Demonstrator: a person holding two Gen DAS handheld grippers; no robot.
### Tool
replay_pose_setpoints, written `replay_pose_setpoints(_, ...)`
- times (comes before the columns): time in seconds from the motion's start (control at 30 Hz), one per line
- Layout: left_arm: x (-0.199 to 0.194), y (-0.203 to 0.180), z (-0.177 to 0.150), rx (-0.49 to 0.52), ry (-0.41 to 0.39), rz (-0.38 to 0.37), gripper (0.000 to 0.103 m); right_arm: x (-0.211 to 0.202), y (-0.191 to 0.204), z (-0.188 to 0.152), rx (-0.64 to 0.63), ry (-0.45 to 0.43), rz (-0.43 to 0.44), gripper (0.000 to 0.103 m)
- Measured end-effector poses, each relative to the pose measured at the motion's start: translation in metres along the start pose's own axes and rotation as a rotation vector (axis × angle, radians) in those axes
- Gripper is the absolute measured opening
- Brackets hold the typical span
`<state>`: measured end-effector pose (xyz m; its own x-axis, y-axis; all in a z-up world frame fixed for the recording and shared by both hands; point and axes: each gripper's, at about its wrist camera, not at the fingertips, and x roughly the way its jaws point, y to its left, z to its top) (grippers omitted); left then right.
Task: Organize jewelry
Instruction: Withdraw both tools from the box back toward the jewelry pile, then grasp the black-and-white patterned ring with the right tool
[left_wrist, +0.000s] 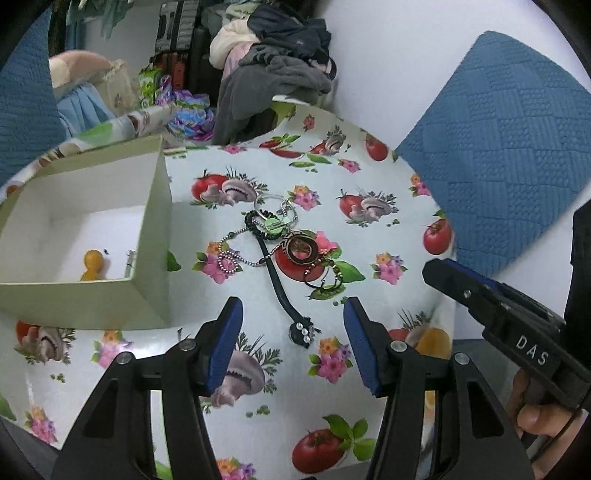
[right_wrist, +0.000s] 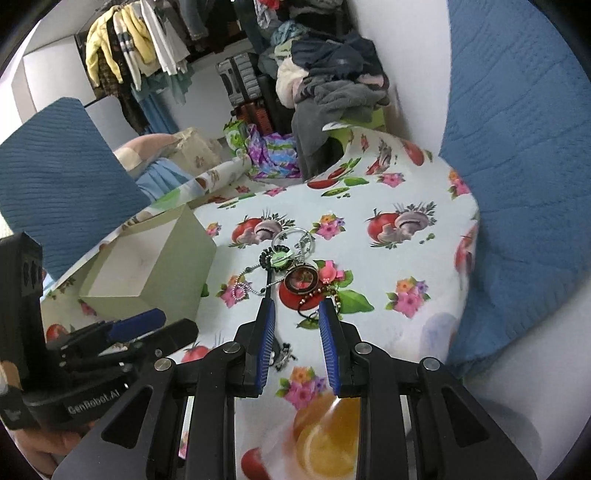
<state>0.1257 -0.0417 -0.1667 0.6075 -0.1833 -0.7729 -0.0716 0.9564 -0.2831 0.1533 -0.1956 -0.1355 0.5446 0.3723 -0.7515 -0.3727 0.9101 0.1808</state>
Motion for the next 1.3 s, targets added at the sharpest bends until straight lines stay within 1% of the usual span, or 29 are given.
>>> replay_pose_setpoints(0.17, 0.034, 0.003, 0.006, -0.013, 0.043, 0.003, 0.055, 0.029, -0.006, 0.018, -0.008, 0.027, 0.024, 0.023)
replay_pose_setpoints(0.27, 0.056, 0.006, 0.008, -0.018, 0.079, -0.001, 0.049, 0.055, -0.007, 0.028, -0.016, 0.062, 0.037, 0.023)
replay_pose_setpoints(0.37, 0.077, 0.010, 0.009, -0.029, 0.111, -0.004, 0.046, 0.085, -0.012, 0.035, -0.031, 0.125, 0.048, 0.023)
replay_pose_setpoints(0.47, 0.093, 0.014, 0.009, -0.035, 0.137, -0.001, 0.039, 0.107, -0.016, 0.037, -0.034, 0.173, 0.058, 0.023)
replay_pose_setpoints(0.53, 0.102, 0.017, 0.008, -0.038, 0.151, 0.002, 0.038, 0.122, -0.018, 0.039, -0.039, 0.199, 0.062, 0.022)
replay_pose_setpoints(0.67, 0.111, 0.020, 0.010, -0.035, 0.153, 0.006, 0.033, 0.145, -0.016, 0.043, -0.071, 0.237, 0.067, 0.022)
replay_pose_setpoints(0.77, 0.115, 0.019, 0.011, -0.017, 0.151, 0.002, 0.031, 0.162, -0.012, 0.039, -0.094, 0.286, 0.060, 0.021)
replay_pose_setpoints(0.93, 0.122, 0.015, 0.011, 0.014, 0.154, -0.003, 0.028, 0.176, -0.019, 0.031, -0.068, 0.337, 0.030, 0.020)
replay_pose_setpoints(1.0, 0.126, 0.016, 0.011, 0.018, 0.160, 0.000, 0.023, 0.180, -0.022, 0.030, -0.060, 0.343, 0.027, 0.020)
replay_pose_setpoints(1.1, 0.129, 0.017, 0.013, 0.022, 0.145, 0.005, 0.018, 0.187, -0.022, 0.028, -0.065, 0.355, 0.017, 0.019)
replay_pose_setpoints(1.13, 0.129, 0.017, 0.014, 0.025, 0.141, 0.010, 0.017, 0.188, -0.021, 0.028, -0.074, 0.347, 0.013, 0.019)
replay_pose_setpoints(1.17, 0.130, 0.018, 0.014, 0.025, 0.136, 0.009, 0.017, 0.189, -0.020, 0.029, -0.084, 0.341, 0.005, 0.016)
replay_pose_setpoints(1.2, 0.130, 0.019, 0.015, 0.024, 0.134, 0.007, 0.016, 0.189, -0.020, 0.029, -0.086, 0.334, -0.008, 0.008)
replay_pose_setpoints(1.23, 0.131, 0.019, 0.016, 0.028, 0.132, 0.010, 0.016, 0.189, -0.021, 0.029, -0.084, 0.330, -0.022, 0.007)
replay_pose_setpoints(1.3, 0.132, 0.019, 0.019, 0.022, 0.133, 0.015, 0.011, 0.189, -0.022, 0.030, -0.085, 0.327, -0.026, 0.006)
